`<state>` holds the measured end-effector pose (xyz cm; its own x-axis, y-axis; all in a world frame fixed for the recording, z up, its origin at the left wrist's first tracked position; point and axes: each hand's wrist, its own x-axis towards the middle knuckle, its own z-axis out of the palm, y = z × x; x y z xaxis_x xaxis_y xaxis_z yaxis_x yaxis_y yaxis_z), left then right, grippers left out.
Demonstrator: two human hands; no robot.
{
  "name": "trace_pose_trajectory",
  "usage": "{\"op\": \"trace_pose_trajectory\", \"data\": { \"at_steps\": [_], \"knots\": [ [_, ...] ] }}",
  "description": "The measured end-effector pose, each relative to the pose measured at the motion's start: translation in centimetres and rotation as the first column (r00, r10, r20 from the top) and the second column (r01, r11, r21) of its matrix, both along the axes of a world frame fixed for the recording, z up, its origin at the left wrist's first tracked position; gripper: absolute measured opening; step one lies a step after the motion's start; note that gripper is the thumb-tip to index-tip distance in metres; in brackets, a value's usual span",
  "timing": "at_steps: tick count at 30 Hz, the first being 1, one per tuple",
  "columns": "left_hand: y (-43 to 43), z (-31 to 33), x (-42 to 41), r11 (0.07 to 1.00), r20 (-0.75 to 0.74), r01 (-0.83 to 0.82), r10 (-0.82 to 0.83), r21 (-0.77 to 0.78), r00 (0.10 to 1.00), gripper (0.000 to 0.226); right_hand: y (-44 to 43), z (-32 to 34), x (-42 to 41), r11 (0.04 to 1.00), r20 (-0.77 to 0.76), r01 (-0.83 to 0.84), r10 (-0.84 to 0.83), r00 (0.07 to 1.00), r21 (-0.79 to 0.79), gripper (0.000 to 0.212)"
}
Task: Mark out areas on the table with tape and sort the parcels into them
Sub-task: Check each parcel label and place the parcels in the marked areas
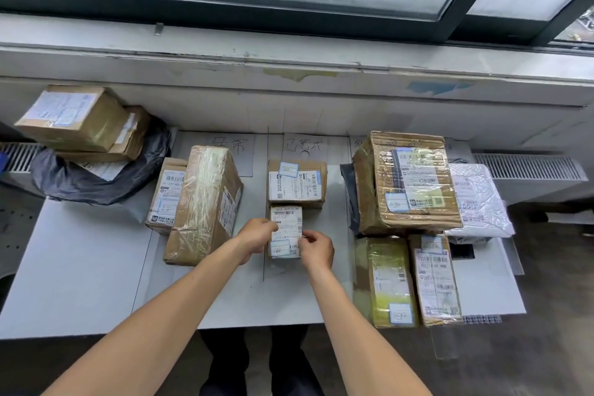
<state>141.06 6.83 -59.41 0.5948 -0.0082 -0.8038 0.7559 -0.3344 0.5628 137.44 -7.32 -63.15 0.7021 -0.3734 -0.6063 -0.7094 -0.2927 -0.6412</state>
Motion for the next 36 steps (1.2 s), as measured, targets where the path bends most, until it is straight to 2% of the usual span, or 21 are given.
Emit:
{"op": "trace_pose_trajectory", "data": {
  "at_steps": [8, 20, 26, 30, 34, 36],
  "knots": [
    [-0.4, -0.8, 0.1, 0.999, 0.074, -0.040, 0.038, 0.022, 0.997, 0.018, 0.3, 0.1, 0.2, 1.000, -0.012, -0.029, 0.029, 1.000, -0.011, 0.030],
    [-0.6, -1.3, 0.2, 0.997, 0.089, -0.025, 0.018, 0.075, 0.996, 0.021, 0.6, 0.2, 0.4, 1.000, 0.018, 0.002, -0.002, 1.000, -0.002, 0.033],
    [-1.2, 1.8, 1.5, 0.994, 0.233, -0.094, 0.078, 0.056, 0.969, 0.023, 1.1, 2.6, 1.4, 0.998, 0.190, 0.043, -0.035, 0.981, -0.038, 0.031],
    [-0.2, 6.8, 4.6, 0.998, 0.384, -0.064, 0.055, 0.011, 0.922, 0.021, 2.9, 6.2, 4.3, 0.998, 0.335, 0.046, -0.054, 0.941, 0.031, 0.032],
    [4.0, 12.2, 8.5, 0.992, 0.578, -0.103, 0.039, 0.079, 0.815, 0.023, 6.6, 10.5, 7.8, 0.995, 0.464, -0.059, 0.016, 0.886, 0.077, 0.034],
    [7.1, 13.9, 9.9, 0.975, 0.612, -0.143, 0.011, 0.168, 0.790, 0.027, 8.9, 12.2, 9.3, 0.989, 0.517, -0.139, 0.093, 0.851, 0.052, 0.035]
  ]
}}
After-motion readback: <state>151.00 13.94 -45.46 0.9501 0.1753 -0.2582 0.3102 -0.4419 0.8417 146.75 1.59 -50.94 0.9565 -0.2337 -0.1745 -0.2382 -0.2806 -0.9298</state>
